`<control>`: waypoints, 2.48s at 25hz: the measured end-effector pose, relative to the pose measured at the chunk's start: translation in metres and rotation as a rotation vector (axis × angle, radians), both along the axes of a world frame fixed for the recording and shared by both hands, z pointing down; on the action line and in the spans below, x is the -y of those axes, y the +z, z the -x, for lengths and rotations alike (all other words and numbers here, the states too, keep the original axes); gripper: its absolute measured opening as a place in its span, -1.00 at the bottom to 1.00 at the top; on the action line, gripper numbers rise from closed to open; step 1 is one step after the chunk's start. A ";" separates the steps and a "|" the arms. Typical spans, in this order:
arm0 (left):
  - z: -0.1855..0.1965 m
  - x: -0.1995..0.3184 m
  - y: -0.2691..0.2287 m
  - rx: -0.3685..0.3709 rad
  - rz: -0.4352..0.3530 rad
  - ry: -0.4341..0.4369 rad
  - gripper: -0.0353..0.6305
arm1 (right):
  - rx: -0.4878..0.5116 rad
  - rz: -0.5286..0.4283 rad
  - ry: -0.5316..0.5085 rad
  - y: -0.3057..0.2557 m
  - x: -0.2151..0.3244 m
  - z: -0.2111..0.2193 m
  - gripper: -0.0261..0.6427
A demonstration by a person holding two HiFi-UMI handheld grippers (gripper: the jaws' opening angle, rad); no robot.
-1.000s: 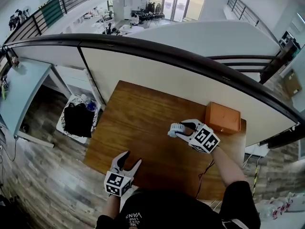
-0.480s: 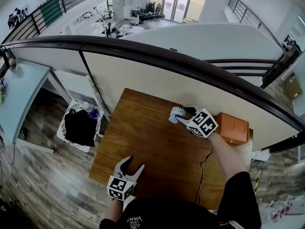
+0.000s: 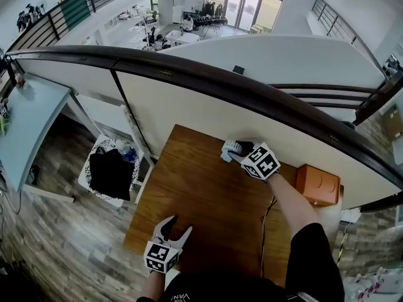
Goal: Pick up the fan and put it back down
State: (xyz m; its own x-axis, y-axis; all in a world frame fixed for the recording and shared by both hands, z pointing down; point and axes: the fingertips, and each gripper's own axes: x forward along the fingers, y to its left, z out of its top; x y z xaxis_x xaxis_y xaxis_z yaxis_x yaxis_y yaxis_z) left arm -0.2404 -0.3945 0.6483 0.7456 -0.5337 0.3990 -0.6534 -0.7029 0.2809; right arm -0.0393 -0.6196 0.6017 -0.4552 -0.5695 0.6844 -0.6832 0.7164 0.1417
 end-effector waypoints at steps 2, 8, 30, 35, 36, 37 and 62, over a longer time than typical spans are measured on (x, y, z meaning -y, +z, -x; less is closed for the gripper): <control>-0.004 -0.002 0.004 -0.005 0.015 -0.001 -0.20 | -0.010 0.004 -0.013 0.005 0.006 0.000 -0.36; -0.009 0.000 0.011 -0.004 0.040 0.006 -0.21 | -0.036 0.018 -0.078 0.014 0.019 0.010 -0.36; -0.023 -0.015 -0.011 0.025 -0.013 -0.001 -0.20 | 0.148 -0.064 0.009 -0.027 -0.017 -0.002 -0.19; -0.029 -0.036 -0.027 0.013 -0.042 -0.023 -0.21 | 0.299 -0.114 0.165 -0.055 -0.062 -0.022 -0.19; -0.032 -0.040 -0.029 0.012 -0.054 -0.025 -0.20 | 0.318 -0.122 0.185 -0.058 -0.073 -0.027 -0.20; -0.033 -0.045 -0.031 0.011 -0.063 -0.029 -0.20 | 0.337 -0.127 0.201 -0.061 -0.085 -0.030 -0.20; -0.097 -0.206 -0.077 -0.022 -0.121 -0.126 -0.21 | 0.684 -0.166 0.322 -0.096 -0.384 -0.082 -0.20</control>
State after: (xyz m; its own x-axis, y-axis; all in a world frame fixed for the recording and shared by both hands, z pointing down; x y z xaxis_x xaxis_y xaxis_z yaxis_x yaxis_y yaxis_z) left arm -0.1432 -0.1882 0.5718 0.6778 -0.6666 0.3102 -0.7330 -0.6456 0.2144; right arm 0.0430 -0.2360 0.5054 -0.5408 -0.8159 0.2045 -0.8283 0.4741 -0.2986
